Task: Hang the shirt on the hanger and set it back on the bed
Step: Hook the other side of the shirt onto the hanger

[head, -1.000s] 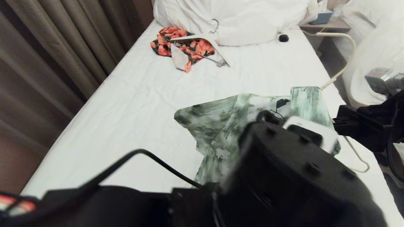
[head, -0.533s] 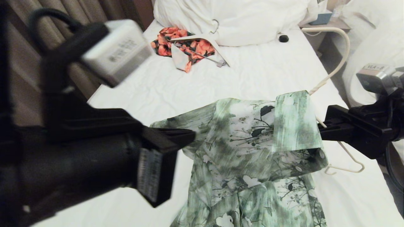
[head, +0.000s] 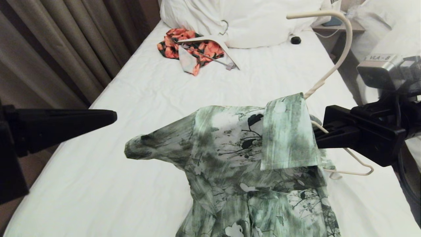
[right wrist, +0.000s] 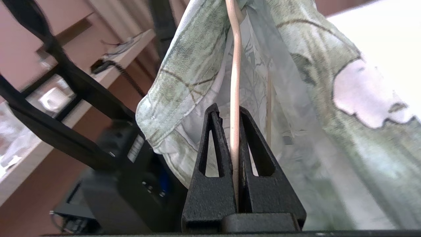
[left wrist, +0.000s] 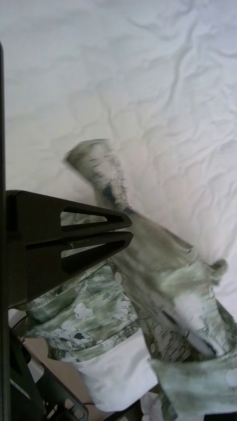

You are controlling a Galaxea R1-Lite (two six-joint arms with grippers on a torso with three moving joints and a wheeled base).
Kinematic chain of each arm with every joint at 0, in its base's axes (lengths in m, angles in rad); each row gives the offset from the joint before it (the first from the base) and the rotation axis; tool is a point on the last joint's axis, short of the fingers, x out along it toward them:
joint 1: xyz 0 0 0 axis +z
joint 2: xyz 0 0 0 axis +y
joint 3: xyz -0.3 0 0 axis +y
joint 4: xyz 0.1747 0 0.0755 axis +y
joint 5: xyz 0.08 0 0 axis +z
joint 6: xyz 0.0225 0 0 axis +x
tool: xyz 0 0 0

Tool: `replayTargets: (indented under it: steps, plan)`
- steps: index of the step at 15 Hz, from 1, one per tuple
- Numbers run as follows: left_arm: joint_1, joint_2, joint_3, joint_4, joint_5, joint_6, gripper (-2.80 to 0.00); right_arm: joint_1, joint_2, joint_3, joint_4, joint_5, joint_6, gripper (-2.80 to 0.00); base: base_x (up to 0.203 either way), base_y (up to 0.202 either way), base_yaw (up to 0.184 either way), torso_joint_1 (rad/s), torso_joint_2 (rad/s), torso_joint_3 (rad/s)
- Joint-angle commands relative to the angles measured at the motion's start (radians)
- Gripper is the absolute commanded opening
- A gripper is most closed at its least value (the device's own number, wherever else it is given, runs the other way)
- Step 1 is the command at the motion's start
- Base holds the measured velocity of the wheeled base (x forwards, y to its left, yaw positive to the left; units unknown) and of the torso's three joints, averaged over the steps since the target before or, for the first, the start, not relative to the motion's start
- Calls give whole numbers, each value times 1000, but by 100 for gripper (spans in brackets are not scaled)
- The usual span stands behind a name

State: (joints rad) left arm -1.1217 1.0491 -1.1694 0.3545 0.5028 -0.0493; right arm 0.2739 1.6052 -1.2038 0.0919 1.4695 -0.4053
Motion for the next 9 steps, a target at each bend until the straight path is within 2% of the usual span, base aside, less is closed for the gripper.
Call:
replayTargets:
  steps: [1,4,5,6,7,9]
  plan:
    - [-1,-45,-4,-3,-11,8,-280,44,-21,-19,1,-2,15,-280,0,0,0,0,0,0]
    - [-34,-50,-33,-3,-47,31,-280,111,-54,-25,6,-39,58,-280,0,0,0,0,0,0]
    - [-39,-52,-29,-2,-48,34,-159,121,-57,-21,9,-40,59,-280,0,0,0,0,0,0]
    - [-52,-54,-31,-3,-52,34,0,126,-54,-22,9,-41,60,-280,0,0,0,0,0,0]
    - [-71,-56,-33,-3,-60,34,0,128,-49,-27,9,-43,61,-280,0,0,0,0,0,0]
    - [-98,-75,-12,-3,-124,34,0,145,-30,-37,2,-65,86,-280,0,0,0,0,0,0]
